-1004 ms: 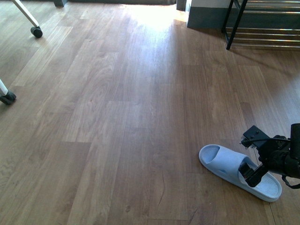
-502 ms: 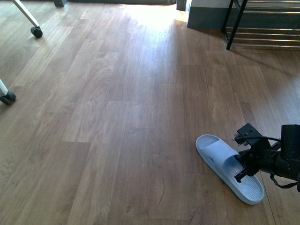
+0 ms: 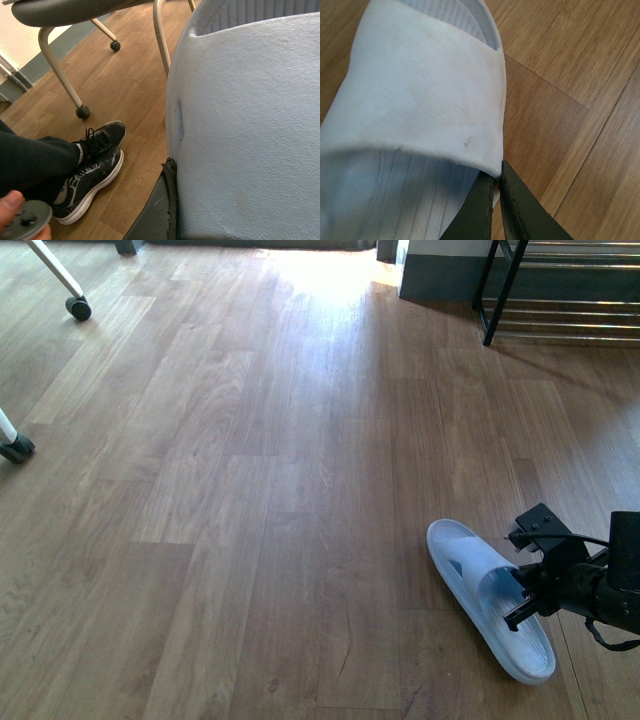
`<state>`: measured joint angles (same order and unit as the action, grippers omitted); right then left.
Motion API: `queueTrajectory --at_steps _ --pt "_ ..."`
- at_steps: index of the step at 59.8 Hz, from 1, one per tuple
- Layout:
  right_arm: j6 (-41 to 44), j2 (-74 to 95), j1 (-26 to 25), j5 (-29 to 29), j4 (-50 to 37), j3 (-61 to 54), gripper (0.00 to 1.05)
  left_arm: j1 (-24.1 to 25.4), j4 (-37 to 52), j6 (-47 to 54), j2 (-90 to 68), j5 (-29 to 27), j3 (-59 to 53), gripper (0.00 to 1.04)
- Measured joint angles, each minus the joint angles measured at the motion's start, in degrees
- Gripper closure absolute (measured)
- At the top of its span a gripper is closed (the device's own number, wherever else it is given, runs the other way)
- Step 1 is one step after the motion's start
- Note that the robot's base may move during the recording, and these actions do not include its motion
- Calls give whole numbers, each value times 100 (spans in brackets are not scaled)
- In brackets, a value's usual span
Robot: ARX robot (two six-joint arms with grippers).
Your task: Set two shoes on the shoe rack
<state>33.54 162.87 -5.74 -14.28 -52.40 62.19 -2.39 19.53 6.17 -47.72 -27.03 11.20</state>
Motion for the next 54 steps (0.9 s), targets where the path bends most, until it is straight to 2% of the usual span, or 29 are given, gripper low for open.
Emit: queueTrajectory --at_steps 14,23,31,44,54 --pt "15 -2026 229 -59 -348 -1545 103 0 0 0 0 0 0 103" --pt "15 -3493 273 -267 -195 -2382 103 0 0 0 0 0 0 103" --pt "2 -5263 186 -511 437 -3016 103 0 0 0 0 -2 0 103" --pt "-363 -9667 -439 -1421 2430 -3713 103 0 0 0 0 0 0 103" --pt "-428 -10557 -492 -1493 2500 -3718 103 0 0 0 0 0 0 103"
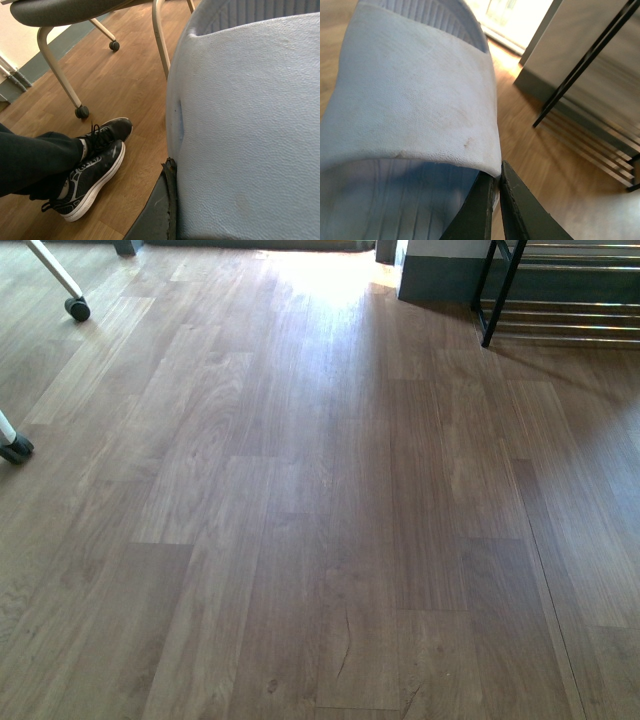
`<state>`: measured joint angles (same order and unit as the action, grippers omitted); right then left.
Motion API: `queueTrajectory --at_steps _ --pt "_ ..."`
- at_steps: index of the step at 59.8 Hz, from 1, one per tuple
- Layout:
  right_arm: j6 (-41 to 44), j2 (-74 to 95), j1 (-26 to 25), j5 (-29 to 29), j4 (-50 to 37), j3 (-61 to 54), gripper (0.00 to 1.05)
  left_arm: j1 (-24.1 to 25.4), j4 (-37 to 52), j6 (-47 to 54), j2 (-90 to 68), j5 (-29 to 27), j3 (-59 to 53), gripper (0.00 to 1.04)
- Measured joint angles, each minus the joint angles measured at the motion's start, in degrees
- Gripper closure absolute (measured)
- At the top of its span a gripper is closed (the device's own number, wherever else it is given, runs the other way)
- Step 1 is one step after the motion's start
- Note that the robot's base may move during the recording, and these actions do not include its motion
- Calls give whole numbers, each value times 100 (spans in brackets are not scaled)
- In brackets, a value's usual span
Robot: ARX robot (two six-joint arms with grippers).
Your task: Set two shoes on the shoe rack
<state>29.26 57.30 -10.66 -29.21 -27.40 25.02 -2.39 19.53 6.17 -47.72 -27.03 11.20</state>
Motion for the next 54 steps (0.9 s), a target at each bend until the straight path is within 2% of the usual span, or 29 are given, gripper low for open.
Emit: queueTrajectory --at_steps 54 --pt "-15 74 -2 7 42 -68 103 4 0 0 4 -2 0 103"
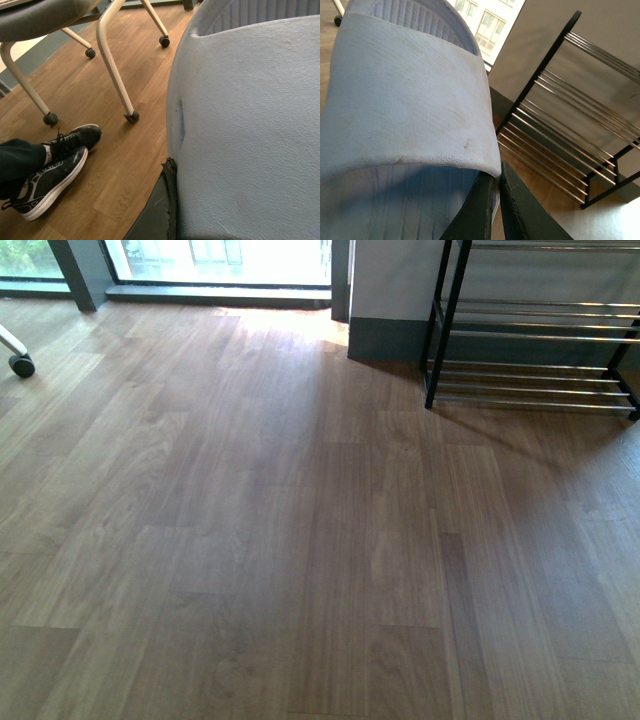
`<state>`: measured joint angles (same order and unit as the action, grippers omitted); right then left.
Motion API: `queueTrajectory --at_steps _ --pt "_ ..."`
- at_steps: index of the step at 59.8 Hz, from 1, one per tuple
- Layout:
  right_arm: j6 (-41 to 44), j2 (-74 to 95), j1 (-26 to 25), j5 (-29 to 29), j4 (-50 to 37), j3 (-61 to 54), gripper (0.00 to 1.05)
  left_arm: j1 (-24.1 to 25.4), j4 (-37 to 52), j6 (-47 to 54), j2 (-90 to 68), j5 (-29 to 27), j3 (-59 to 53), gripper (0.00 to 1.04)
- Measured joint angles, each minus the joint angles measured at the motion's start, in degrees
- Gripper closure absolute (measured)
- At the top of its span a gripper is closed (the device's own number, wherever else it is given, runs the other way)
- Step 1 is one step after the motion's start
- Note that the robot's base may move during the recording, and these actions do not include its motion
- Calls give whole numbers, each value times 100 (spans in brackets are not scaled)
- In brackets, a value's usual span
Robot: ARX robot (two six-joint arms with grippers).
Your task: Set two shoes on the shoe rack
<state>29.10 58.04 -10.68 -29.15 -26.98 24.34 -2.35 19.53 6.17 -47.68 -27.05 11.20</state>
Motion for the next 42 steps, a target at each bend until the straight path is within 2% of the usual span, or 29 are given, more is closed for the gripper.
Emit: queueTrajectory --at_steps 42 --pt "-2 -2 -4 -31 0 0 103 0 0 0 -2 -17 0 103"
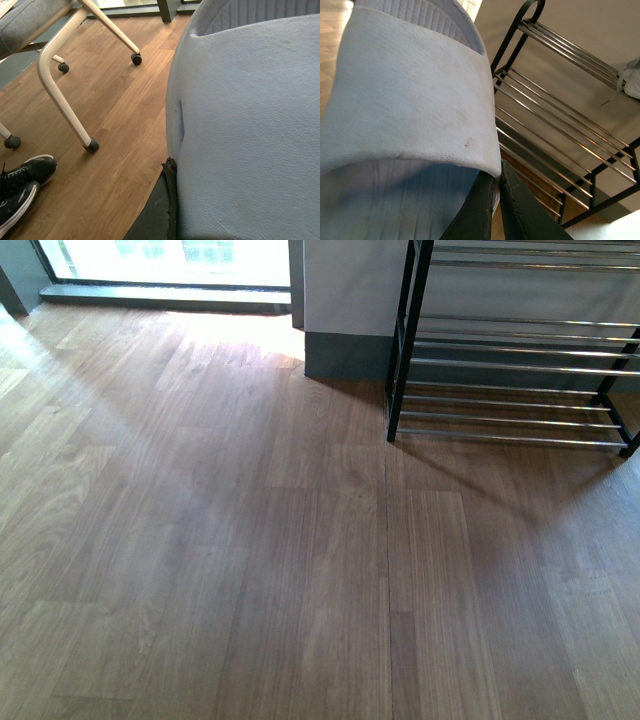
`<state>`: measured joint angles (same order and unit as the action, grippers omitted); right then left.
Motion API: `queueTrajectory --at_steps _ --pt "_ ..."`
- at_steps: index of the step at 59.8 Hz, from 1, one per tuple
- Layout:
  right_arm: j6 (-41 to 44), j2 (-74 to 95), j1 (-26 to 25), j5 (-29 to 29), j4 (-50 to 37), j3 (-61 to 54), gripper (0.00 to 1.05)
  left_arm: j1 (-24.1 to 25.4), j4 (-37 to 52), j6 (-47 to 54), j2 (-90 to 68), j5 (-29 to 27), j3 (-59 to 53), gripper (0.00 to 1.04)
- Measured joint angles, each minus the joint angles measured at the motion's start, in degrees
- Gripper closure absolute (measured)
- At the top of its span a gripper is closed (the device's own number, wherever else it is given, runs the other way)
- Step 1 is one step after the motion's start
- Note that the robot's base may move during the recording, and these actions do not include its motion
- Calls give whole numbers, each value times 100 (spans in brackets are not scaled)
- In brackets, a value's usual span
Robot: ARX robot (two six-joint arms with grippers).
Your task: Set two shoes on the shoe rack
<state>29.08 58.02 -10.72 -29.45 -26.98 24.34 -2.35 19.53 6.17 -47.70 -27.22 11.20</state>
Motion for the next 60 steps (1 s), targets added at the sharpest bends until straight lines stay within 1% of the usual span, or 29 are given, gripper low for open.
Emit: queueTrajectory --at_steps 60 --pt "0 26 -17 66 0 -11 103 -7 0 2 -9 22 -2 103"
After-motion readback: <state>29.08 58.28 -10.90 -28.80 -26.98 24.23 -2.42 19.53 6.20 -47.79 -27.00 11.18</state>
